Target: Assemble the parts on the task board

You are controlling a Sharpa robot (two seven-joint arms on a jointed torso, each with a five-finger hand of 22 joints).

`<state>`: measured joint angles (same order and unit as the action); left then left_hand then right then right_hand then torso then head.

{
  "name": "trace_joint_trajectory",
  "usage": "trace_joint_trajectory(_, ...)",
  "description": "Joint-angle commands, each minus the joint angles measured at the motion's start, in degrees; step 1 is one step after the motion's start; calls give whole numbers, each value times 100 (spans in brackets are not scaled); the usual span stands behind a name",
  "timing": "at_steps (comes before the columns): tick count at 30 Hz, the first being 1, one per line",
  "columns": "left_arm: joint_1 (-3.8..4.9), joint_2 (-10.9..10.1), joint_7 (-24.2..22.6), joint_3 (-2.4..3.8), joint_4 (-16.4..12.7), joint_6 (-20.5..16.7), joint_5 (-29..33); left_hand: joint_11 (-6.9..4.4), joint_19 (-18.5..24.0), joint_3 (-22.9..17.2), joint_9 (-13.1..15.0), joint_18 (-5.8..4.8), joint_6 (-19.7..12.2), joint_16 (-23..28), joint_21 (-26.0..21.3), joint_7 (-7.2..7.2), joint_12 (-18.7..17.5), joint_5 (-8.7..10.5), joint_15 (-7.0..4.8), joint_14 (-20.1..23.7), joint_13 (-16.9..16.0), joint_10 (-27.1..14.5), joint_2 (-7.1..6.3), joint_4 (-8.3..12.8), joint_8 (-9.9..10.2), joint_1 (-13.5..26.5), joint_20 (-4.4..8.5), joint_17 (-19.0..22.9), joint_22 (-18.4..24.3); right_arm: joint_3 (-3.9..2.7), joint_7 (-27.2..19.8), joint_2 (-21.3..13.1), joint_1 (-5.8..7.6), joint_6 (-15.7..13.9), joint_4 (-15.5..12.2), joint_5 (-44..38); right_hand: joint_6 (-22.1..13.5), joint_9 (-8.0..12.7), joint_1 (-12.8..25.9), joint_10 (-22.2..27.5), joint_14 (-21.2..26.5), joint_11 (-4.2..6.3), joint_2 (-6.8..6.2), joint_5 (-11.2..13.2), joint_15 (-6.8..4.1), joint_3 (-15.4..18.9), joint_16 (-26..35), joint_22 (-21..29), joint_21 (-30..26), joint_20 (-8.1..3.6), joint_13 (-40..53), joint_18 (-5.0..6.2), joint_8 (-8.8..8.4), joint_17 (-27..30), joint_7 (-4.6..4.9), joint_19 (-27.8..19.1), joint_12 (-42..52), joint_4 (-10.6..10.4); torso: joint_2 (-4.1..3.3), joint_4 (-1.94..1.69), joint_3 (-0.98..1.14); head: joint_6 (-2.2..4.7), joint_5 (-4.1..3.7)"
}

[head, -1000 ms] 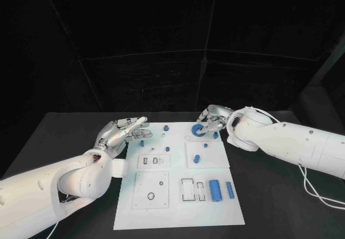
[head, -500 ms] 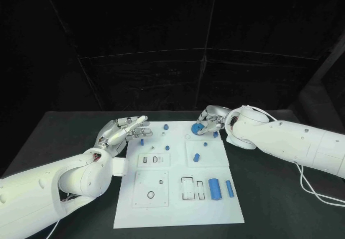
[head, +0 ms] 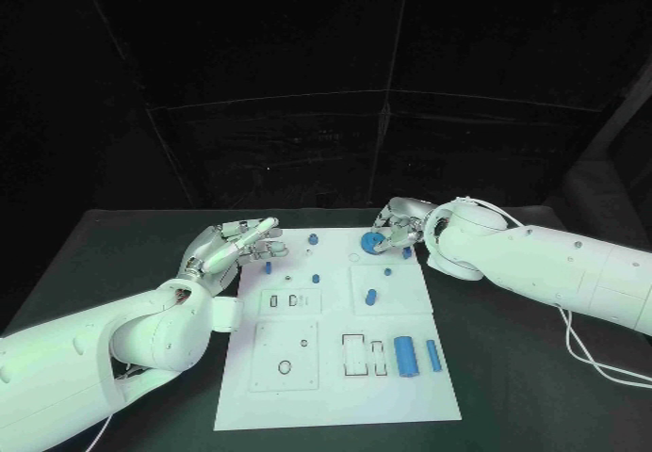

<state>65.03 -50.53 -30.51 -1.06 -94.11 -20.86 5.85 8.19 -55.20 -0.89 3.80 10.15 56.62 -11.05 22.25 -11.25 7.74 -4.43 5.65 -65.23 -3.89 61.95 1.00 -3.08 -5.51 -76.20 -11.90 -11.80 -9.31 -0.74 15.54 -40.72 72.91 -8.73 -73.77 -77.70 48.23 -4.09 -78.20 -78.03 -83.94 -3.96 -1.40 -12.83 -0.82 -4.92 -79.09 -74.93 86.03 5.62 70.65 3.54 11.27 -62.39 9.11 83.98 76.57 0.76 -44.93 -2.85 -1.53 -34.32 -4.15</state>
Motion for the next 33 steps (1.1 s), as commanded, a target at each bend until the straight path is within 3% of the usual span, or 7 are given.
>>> trace_joint_trajectory(1,8,7,-20,2,2,97,-52,14,-45,-9,-5,36,37,18,-17,5,-14,36,3,-50,9,1,57,37,18,8,-6,-5,9,5,27,12,1,25,10,-62,154,-28,-57,-75,-171,16,103,138,-6,-134,-27,-165,-26,-39,92,-91,102,8,-8,56,79,53,0,-1,-2,-11,2)
trace_joint_trajectory(7,8,13,-6,2,5,138,-52,20,-46,-5,-7,34,31,26,-20,-5,-28,37,6,-51,13,-9,56,41,30,14,-7,-9,13,5,-29,50,0,-160,0,-200,349,-12,-194,-128,-167,48,206,366,-30,-452,-29,-185,-28,-69,198,-96,189,28,-35,75,146,223,2,0,1,-14,-10)
trace_joint_trajectory(16,8,12,10,1,-5,228,-23,26,-46,-2,-8,33,24,34,-23,-12,-41,37,9,-50,15,-18,59,43,40,21,-8,-13,16,6,-133,102,-3,-577,-82,-403,463,6,-117,-193,-172,70,181,290,-48,-623,-45,-218,-21,-85,303,-103,224,11,-63,96,218,274,0,3,-3,9,-27)
trace_joint_trajectory(21,8,5,14,1,-10,252,-1,29,-46,0,-9,32,22,38,-25,-14,-46,37,11,-50,16,-20,64,40,44,29,-8,-15,18,6,-245,73,-4,-911,-244,-479,501,16,-43,-237,-178,79,145,239,-56,-692,-60,-241,-14,-93,366,-108,226,-13,-73,109,261,281,5,5,-3,30,-36)
trace_joint_trajectory(28,8,-14,-4,1,-21,250,5,29,-46,0,-9,32,22,38,-25,-14,-46,37,11,-50,16,-20,64,40,44,29,-8,-15,18,6,-210,44,-4,-1031,-643,-598,527,25,23,-250,-178,88,94,180,-65,-759,-62,-242,-15,-102,381,-108,216,-6,-83,113,268,295,2,-7,-5,37,-16)
trace_joint_trajectory(33,8,-28,-40,1,-24,238,6,30,-46,0,-9,32,22,40,-26,-16,-49,37,12,-50,16,-22,68,40,47,32,-9,-16,19,6,-76,203,-4,-1056,-816,-795,533,31,98,-246,-175,89,60,123,-67,-818,-59,-234,-19,-106,374,-107,196,12,-83,112,256,287,-2,-32,-9,32,10)
